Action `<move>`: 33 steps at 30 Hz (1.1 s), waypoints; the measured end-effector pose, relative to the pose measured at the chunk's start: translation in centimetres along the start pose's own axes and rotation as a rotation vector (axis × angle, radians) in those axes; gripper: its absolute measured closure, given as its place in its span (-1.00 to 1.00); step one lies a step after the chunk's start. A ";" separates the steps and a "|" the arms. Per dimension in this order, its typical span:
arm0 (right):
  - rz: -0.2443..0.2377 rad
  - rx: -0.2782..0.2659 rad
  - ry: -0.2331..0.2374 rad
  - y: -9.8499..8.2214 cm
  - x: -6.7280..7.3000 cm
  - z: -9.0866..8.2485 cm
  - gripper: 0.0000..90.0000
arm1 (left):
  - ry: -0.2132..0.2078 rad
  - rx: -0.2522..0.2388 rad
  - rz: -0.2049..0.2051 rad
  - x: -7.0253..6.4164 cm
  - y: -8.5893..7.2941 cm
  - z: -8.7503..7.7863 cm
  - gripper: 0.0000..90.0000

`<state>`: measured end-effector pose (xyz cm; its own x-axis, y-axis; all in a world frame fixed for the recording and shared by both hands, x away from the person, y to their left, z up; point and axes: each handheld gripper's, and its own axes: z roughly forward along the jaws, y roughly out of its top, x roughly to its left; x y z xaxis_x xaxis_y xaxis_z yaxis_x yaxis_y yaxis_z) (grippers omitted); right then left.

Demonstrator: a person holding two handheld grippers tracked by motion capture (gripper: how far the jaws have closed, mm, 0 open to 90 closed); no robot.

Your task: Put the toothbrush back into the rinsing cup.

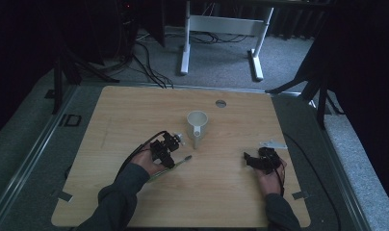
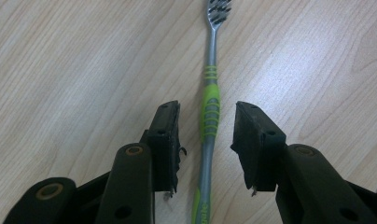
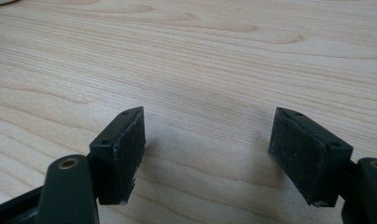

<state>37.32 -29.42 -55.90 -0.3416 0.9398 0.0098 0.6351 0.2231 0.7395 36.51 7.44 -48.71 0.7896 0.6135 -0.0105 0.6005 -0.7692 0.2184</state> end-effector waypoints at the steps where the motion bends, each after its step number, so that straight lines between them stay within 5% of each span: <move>1: 0.000 0.000 0.000 0.0 0.0 0.0 -0.42 | 0.000 0.000 0.001 0.0 0.0 0.0 0.36; 33: 0.000 0.000 0.000 0.0 0.0 0.0 -0.42 | -0.011 0.098 0.040 -0.2 1.4 1.5 0.42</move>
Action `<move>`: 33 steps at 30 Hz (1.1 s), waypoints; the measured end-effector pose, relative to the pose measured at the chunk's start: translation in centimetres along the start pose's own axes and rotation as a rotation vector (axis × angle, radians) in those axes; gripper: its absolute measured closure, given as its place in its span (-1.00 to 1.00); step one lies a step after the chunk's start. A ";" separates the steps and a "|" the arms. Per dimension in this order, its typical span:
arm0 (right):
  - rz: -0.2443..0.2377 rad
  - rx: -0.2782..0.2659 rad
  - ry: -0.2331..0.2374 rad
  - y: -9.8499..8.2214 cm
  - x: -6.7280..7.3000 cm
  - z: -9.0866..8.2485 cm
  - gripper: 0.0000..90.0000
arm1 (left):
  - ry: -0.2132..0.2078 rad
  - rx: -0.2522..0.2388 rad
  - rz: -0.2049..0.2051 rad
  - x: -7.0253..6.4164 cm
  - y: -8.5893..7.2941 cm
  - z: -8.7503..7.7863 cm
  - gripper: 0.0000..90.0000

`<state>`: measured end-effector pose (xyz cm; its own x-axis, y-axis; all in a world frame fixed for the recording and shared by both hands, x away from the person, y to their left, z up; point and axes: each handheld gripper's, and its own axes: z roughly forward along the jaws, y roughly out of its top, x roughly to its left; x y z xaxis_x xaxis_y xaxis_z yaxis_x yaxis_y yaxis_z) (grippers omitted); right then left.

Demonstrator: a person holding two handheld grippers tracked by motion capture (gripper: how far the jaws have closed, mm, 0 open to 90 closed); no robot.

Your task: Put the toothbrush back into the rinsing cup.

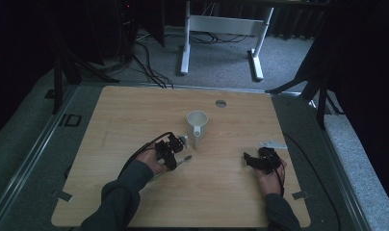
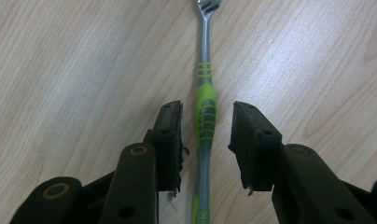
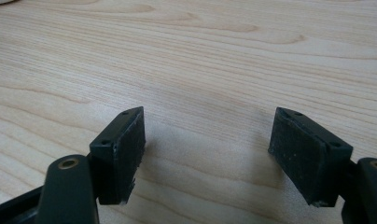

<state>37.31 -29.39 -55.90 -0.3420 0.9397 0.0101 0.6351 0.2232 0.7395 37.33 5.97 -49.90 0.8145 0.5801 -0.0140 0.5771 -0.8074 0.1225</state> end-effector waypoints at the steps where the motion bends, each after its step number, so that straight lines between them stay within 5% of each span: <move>1: 0.000 0.000 0.000 0.0 0.0 0.0 -0.42 | 0.002 0.002 0.000 0.0 0.1 0.1 0.43; 33: 0.000 0.000 0.001 0.0 0.0 0.0 -0.42 | 0.009 0.055 0.007 -0.1 1.1 1.7 0.67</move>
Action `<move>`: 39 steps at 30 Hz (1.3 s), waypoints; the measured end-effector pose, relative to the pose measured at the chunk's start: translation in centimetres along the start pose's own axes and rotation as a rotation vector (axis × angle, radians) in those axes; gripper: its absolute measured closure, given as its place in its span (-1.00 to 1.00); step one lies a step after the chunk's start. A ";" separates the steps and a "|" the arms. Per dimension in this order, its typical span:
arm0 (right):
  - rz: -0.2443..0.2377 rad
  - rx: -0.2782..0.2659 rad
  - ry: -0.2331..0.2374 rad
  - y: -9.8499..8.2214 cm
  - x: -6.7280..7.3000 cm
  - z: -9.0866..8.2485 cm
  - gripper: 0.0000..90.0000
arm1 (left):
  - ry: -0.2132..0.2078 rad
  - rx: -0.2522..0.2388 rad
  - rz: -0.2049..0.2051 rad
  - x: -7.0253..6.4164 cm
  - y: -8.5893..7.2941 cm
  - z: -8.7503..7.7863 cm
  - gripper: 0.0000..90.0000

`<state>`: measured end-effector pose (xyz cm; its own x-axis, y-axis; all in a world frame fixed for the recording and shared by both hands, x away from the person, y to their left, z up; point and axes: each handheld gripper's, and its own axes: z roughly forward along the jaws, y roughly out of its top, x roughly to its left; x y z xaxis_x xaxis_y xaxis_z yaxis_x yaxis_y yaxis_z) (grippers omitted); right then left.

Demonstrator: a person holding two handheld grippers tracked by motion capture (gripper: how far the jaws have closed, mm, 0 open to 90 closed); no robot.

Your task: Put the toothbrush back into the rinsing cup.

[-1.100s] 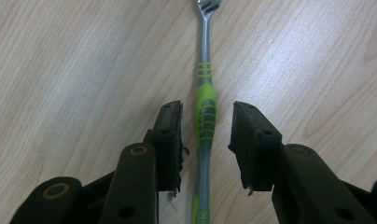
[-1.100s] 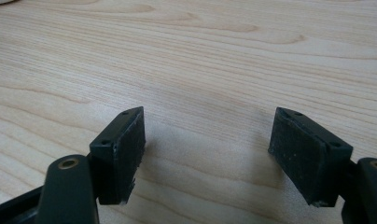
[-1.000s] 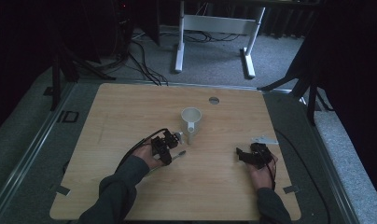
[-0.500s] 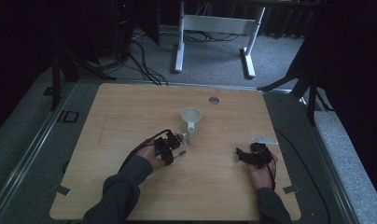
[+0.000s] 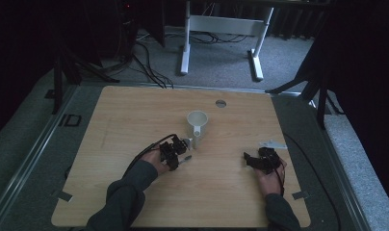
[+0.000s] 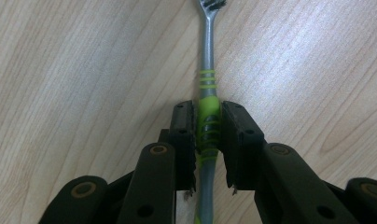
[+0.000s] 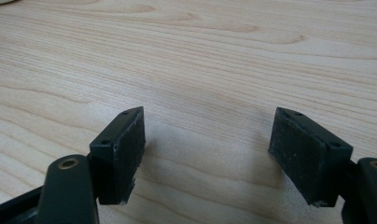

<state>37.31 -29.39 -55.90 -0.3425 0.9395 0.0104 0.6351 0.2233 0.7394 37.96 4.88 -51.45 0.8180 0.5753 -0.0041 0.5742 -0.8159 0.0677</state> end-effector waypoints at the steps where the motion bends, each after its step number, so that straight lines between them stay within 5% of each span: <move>1: 0.000 0.000 0.000 0.0 0.0 0.0 -0.42 | -0.002 0.000 -0.001 0.0 0.0 0.1 0.67; 13: 0.000 0.000 0.000 0.0 0.0 0.0 -0.42 | -0.004 0.001 0.003 0.1 0.0 0.1 0.77; 39: 0.003 -0.001 0.001 0.0 0.0 0.0 -0.42 | 0.066 -0.256 -0.156 2.1 -2.2 -4.5 0.77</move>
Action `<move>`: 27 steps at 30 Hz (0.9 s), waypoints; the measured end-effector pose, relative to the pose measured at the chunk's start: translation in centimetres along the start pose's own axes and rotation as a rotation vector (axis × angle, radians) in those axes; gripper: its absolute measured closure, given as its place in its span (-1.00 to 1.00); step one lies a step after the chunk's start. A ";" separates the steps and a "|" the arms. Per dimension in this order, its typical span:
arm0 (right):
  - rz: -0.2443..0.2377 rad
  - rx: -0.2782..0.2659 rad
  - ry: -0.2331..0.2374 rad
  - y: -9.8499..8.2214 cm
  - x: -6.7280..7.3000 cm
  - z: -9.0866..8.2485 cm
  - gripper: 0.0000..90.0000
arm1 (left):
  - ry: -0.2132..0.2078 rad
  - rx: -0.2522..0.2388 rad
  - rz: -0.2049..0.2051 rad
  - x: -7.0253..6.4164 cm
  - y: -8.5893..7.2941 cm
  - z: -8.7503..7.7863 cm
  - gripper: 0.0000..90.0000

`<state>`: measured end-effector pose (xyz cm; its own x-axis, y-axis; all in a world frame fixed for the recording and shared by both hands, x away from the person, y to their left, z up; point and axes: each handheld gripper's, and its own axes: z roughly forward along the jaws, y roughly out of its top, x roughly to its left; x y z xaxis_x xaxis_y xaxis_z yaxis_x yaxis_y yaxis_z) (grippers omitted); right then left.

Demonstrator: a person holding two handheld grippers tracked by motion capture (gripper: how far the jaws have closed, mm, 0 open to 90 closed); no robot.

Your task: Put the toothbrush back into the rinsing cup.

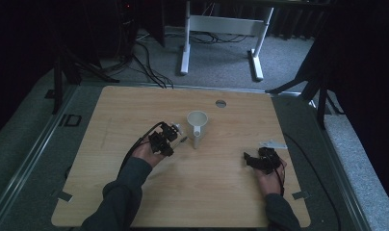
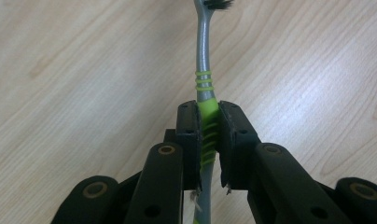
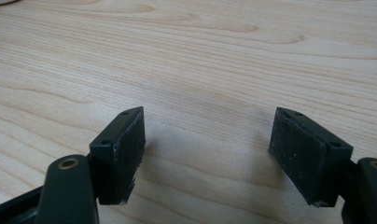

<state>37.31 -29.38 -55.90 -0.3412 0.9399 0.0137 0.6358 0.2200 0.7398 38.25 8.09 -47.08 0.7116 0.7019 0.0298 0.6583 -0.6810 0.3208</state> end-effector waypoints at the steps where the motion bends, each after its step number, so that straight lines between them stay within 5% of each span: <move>1: -0.002 0.000 0.000 0.0 0.0 0.0 -0.42 | -0.001 -0.006 -0.004 0.1 0.0 -0.2 0.77; 27: -0.014 0.002 -0.004 0.0 0.1 0.0 -0.42 | 0.026 -0.235 -0.107 1.8 -0.5 -3.7 0.77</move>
<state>37.31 -29.31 -55.91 -0.3477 0.9376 0.0005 0.6322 0.2341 0.7386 38.31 10.45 -43.72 0.6324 0.7746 0.0077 0.6522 -0.5378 0.5343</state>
